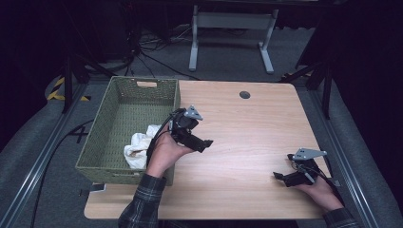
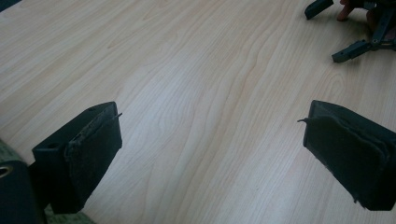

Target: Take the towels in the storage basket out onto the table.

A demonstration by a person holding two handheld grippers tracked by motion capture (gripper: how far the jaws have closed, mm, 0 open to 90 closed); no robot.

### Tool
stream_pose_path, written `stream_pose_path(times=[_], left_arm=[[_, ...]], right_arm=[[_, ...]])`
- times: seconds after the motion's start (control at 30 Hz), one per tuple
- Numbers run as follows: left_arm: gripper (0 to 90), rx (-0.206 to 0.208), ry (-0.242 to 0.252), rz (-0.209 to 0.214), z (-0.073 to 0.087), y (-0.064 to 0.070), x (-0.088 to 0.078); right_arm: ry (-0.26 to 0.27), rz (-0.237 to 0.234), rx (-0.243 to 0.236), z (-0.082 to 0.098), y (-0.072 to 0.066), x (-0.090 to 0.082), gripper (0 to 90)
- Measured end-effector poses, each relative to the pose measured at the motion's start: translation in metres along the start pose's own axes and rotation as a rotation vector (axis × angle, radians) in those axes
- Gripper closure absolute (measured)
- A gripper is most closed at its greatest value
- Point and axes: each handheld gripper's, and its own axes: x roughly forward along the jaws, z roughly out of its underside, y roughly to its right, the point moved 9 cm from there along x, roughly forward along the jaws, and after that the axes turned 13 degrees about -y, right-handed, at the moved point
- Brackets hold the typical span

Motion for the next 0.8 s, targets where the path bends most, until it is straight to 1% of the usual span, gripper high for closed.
stream_pose_path(times=[0.03,0.13,0.3,0.33,0.43,0.5,0.53,0.6,0.67,0.8], left_arm=[[4.8,0.000,0.000,0.000,0.000,0.000,0.000],[4.9,-0.024,0.008,-0.007,0.006,-0.005,-0.007],[5.0,-0.038,0.014,-0.020,0.010,-0.012,-0.014],[5.0,-0.046,0.024,-0.023,0.010,-0.013,-0.015],[5.0,-0.049,0.021,-0.034,0.015,-0.017,-0.019],[5.1,-0.052,0.017,-0.033,0.016,-0.018,-0.021],[5.1,-0.055,0.014,-0.037,0.019,-0.020,-0.024],[5.1,-0.060,0.025,-0.044,0.021,-0.023,-0.027],[5.1,-0.063,0.016,-0.048,0.023,-0.026,-0.029],[5.3,-0.090,0.032,-0.066,0.031,-0.035,-0.038]], right_arm=[[-0.001,0.000,0.000,0.000,0.000,0.000,0.0],[-0.001,0.000,0.000,0.000,0.000,0.000,0.0],[-0.001,0.000,0.000,0.000,0.000,0.000,0.0],[-0.001,0.000,0.000,0.000,0.000,0.000,0.0],[-0.001,0.000,0.000,0.000,0.000,0.000,0.0],[-0.001,0.000,0.000,0.000,0.000,0.000,0.0],[-0.001,0.000,0.000,0.000,0.000,0.000,0.0],[-0.001,0.000,-0.001,0.000,0.000,0.000,0.0],[-0.001,0.000,0.000,0.000,0.000,0.000,0.0],[-0.001,0.000,0.000,0.000,0.000,0.000,0.0]])
